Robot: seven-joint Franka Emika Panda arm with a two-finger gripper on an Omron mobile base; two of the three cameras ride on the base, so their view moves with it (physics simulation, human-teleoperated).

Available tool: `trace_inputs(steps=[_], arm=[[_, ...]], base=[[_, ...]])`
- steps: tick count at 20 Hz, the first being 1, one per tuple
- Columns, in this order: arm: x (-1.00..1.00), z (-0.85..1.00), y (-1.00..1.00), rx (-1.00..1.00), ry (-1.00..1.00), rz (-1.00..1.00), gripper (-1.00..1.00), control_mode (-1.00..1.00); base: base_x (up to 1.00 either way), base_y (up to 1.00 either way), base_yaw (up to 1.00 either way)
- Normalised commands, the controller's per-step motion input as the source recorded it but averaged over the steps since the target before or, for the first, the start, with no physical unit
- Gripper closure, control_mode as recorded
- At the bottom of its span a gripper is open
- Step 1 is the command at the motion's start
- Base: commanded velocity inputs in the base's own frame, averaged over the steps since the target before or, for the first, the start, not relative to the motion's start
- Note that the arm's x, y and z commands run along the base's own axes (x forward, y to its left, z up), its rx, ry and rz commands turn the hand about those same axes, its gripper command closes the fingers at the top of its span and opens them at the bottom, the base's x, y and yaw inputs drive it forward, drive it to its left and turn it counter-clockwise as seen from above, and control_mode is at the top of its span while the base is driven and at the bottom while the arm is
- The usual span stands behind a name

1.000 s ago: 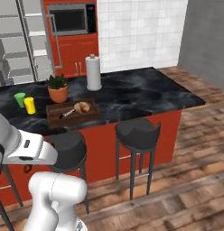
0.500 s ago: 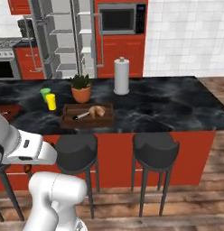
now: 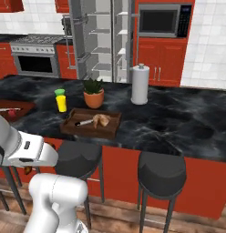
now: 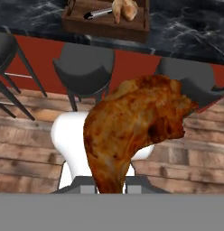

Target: Gather the bell pepper and tomato from the fridge and place them on a tray on the dining counter. Then gather the chicken drumsticks from the fridge and place them on the other tray.

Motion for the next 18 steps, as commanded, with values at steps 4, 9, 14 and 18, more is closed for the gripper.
trace_inputs(steps=[4,9,14,18], arm=[[0.00,0.00,0.00,0.00,0.00,0.00,1.00,1.00],[0.00,0.00,0.00,0.00,0.00,0.00,1.00,1.00],[0.58,0.10,-0.05,0.03,-0.01,0.15,1.00,-1.00],[0.99,0.13,-0.02,0.05,0.00,0.28,1.00,-1.00]], base=[[0.60,-0.50,0.36],[0.63,-0.30,0.29],[0.31,-0.06,0.10],[0.00,0.00,0.00]])
